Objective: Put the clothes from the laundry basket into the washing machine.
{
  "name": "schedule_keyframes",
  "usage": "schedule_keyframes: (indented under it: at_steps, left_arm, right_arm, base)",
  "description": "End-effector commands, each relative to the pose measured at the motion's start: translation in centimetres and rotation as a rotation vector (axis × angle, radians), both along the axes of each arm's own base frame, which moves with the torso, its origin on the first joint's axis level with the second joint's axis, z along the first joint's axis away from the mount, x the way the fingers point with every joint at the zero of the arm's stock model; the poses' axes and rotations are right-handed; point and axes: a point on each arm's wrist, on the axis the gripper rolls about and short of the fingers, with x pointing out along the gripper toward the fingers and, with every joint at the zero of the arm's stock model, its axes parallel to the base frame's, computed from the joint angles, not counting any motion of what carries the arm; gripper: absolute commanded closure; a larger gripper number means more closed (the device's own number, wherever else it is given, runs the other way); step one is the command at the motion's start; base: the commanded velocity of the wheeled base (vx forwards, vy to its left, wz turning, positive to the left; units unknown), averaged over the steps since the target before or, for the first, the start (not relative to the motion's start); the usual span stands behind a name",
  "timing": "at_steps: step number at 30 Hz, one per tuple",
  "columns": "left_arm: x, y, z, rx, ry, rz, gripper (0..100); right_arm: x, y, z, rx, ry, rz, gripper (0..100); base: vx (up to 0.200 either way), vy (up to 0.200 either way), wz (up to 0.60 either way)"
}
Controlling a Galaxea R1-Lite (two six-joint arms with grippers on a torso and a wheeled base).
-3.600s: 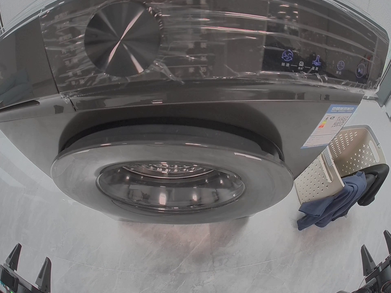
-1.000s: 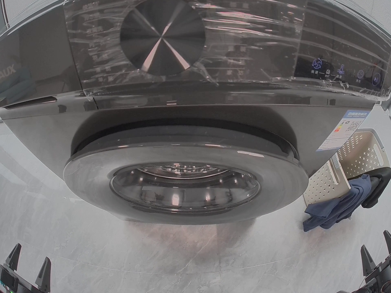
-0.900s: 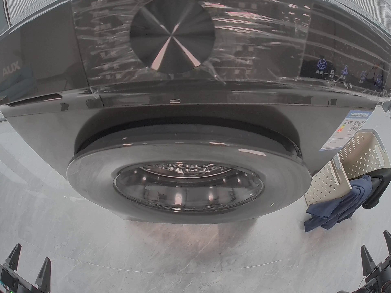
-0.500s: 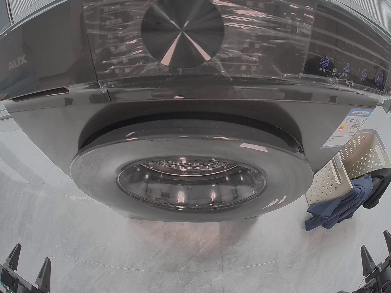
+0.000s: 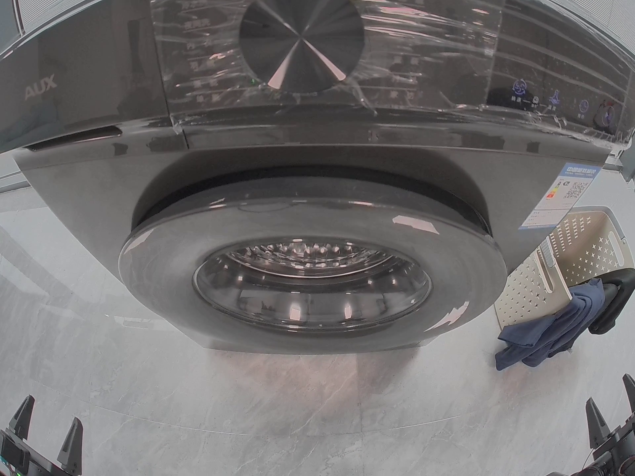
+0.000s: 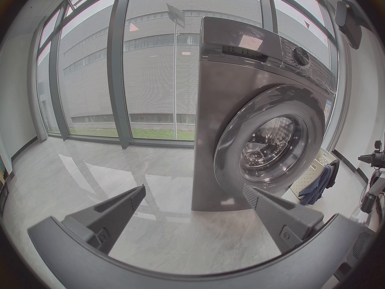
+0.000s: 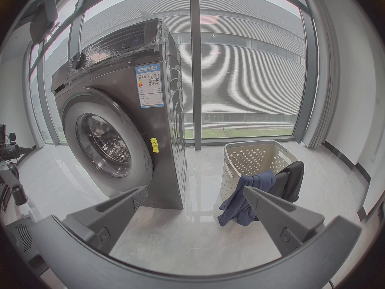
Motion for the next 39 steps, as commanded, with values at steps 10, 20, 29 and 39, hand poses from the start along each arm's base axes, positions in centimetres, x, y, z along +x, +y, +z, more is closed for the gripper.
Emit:
schedule_keyframes:
  at_steps: [10, 20, 29, 39]
  left_arm:
    - [0.0, 0.0, -0.4, 0.000, 0.001, 0.001, 0]
    - [0.0, 0.0, -0.5, 0.000, 0.002, 0.001, 0]
    - [0.0, 0.0, -0.4, 0.000, 0.001, 0.001, 0]
    - [0.0, 0.0, -0.5, 0.000, 0.002, 0.001, 0]
  right_arm:
    - [0.0, 0.0, -0.5, 0.000, -0.001, 0.001, 0]
    - [0.0, 0.0, -0.5, 0.000, 0.001, 0.001, 0]
    - [0.0, 0.0, -0.5, 0.006, 0.001, 0.002, 0]
    - [0.0, 0.1, 7.2, 0.059, -0.139, 0.046, 0]
  base:
    - [0.000, 0.000, 0.00]
    - [0.000, 0.000, 0.00]
    - [0.067, 0.000, 0.00]
    - [0.000, 0.000, 0.00]
